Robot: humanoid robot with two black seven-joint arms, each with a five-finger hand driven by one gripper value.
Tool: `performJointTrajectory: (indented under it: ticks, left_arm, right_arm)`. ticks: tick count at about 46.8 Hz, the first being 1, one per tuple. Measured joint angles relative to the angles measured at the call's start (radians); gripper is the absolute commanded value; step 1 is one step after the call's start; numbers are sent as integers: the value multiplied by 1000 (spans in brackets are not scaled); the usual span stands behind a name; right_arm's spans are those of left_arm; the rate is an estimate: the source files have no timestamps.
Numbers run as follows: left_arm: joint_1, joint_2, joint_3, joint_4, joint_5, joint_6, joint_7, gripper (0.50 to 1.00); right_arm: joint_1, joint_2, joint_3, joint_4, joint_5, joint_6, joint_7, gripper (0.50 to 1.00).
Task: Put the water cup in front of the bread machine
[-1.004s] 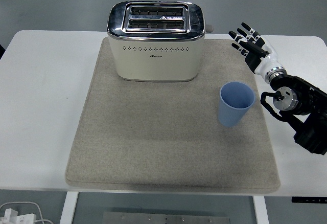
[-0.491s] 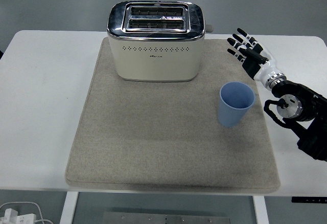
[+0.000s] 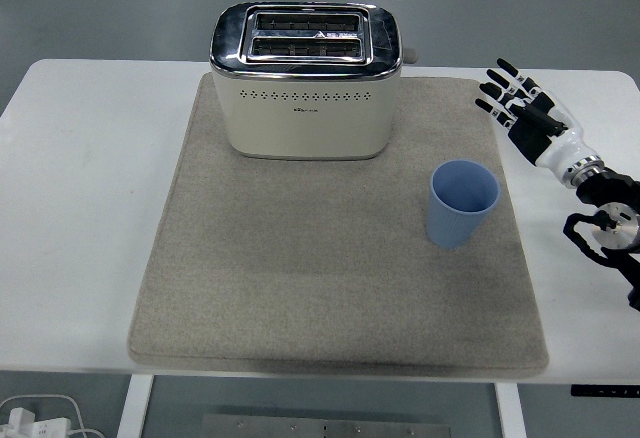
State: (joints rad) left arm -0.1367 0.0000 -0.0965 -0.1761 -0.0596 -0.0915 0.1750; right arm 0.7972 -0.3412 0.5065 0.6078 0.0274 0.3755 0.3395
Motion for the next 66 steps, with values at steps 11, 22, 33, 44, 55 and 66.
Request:
performJointTrajectory:
  ticks: [11, 22, 33, 44, 55, 66]
  left_arm:
    - [0, 0, 1, 0, 0, 0, 0, 1000]
    - [0, 0, 0, -1, 0, -1, 0, 1000]
    - [0, 0, 1, 1, 0, -1, 0, 1000]
    - [0, 0, 1, 8, 1, -1, 0, 1000]
    - [-1, 0, 6, 11, 4, 0, 0, 1000]
    - [-9, 0, 9, 3, 12, 0, 0, 1000]
  right_arm:
    - [-28, -52, 0, 3, 0, 48, 18, 928]
    - [-70, -100, -1, 8, -2, 129, 89, 928]
    - [-126, -131, -2, 10, -12, 186, 171, 928]
    - [-189, -147, -6, 15, -67, 235, 270, 928]
    - [-233, -148, -6, 15, -176, 234, 271, 926]
    - [-245, -180, -9, 14, -223, 230, 271, 924]
